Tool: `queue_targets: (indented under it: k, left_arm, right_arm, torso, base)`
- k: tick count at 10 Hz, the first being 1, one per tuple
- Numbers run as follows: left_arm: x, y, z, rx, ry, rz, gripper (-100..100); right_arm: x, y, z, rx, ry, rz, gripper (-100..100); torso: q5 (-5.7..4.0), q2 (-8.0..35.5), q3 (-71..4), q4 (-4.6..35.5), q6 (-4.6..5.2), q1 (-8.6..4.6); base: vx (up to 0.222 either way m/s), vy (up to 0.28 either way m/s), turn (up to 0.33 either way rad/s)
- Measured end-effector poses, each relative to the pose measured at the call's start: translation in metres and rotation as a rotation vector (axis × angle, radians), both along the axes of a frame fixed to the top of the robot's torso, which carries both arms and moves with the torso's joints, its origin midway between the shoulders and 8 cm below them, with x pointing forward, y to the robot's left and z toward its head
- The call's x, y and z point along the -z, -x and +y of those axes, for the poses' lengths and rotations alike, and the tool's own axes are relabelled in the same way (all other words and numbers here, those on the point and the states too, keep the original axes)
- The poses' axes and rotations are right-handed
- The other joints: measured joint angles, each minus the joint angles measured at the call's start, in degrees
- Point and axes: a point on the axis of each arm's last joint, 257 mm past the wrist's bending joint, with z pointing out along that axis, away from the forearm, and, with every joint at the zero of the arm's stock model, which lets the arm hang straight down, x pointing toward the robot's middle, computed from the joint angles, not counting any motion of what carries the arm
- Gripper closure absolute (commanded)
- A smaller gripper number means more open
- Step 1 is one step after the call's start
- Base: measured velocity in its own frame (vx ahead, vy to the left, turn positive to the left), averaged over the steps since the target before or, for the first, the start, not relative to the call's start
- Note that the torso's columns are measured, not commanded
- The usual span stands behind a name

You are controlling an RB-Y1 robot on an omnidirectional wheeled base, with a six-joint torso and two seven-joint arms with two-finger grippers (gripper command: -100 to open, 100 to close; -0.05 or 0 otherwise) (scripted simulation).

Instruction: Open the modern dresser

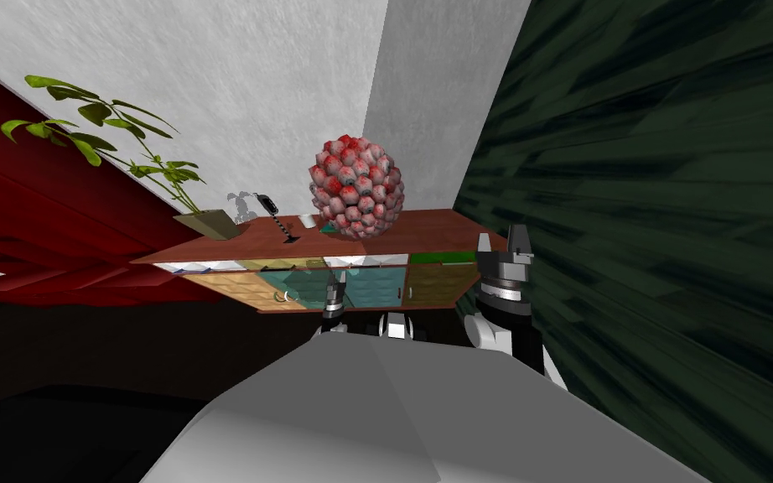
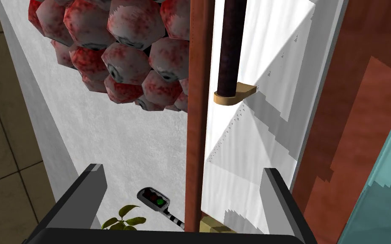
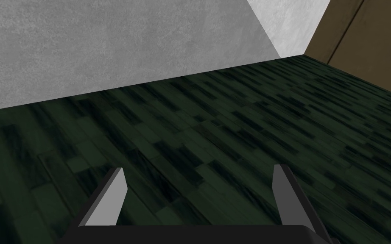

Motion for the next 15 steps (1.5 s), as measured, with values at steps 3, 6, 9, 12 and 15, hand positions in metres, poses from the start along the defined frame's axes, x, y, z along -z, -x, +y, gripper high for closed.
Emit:
queue_targets:
  k: [3, 6, 9, 12, 15]
  left_arm:
    - [0.018, 0.007, 0.000, -0.005, 0.014, 0.014, -100]
    - [0.028, 0.012, -0.005, -0.009, 0.032, 0.019, -100]
    - [0.027, 0.007, -0.007, -0.009, 0.039, 0.016, -100]
    - [0.016, -0.017, 0.000, -0.005, 0.039, 0.017, -100]
    - [0.019, -0.018, 0.000, -0.006, 0.041, 0.031, 100]
  right_arm:
    - [0.000, 0.000, 0.000, 0.000, 0.000, 0.000, 0]
    - [0.000, 0.000, 0.000, 0.000, 0.000, 0.000, 0]
    - [0.000, 0.000, 0.000, 0.000, 0.000, 0.000, 0]
    - [0.000, 0.000, 0.000, 0.000, 0.000, 0.000, 0]
    - [0.000, 0.000, 0.000, 0.000, 0.000, 0.000, 0]
  torso:
    - [0.03, 0.06, 0.04, 0.02, 0.00, 0.09]
    - [0.03, 0.10, 0.06, 0.03, 0.00, 0.12]
    - [0.04, 0.10, 0.06, 0.03, 0.00, 0.14]
    - [0.02, 0.05, 0.04, 0.02, 0.00, 0.07]
    - [-0.07, 0.06, 0.00, 0.12, -0.04, 0.04]
  base:
    - [0.056, -0.082, -0.003]
    - [0.025, -0.049, -0.003]
    - [-0.009, -0.017, 0.012]
    - [-0.030, -0.014, 0.014]
    - [0.011, 0.004, -0.014]
